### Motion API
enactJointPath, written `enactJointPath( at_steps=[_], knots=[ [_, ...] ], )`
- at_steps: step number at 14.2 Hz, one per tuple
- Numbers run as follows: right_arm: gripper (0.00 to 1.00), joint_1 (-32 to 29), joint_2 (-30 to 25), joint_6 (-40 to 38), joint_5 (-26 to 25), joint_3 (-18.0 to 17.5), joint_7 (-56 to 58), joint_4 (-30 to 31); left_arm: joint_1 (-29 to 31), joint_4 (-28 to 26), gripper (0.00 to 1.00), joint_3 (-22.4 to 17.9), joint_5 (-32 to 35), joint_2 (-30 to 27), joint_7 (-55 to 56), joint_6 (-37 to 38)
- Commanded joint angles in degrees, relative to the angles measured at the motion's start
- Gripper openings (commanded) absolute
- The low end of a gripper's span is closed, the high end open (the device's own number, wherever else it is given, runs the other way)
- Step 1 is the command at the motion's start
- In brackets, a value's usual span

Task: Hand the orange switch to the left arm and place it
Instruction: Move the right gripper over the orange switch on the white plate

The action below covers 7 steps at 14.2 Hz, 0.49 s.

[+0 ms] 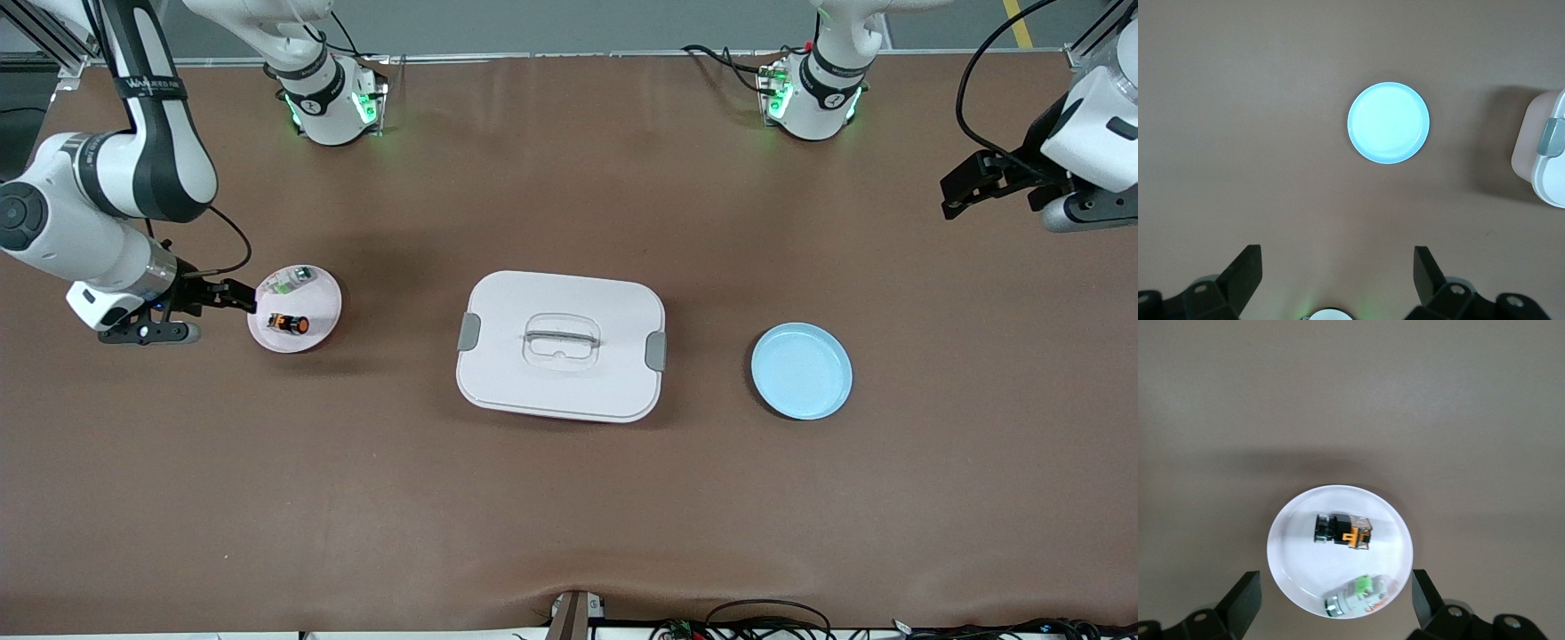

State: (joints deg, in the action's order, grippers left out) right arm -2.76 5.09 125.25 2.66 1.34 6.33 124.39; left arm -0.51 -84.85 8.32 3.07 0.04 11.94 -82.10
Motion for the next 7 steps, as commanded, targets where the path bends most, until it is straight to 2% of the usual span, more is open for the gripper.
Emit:
enactJointPath(
  at_steps=[1,7],
  knots=[
    [1.0,-0.7,0.4,1.9,2.0,-0.2,-0.6,1.2,0.1,0.1,1.0,-0.1,-0.6,-0.1,-1.2,0.6],
    [1.0,-1.3,4.8,10.7,2.1,-0.2,0.3,3.4,0.0,0.0,1.0,-0.1,-0.9,0.0,-1.2,0.3]
  ],
)
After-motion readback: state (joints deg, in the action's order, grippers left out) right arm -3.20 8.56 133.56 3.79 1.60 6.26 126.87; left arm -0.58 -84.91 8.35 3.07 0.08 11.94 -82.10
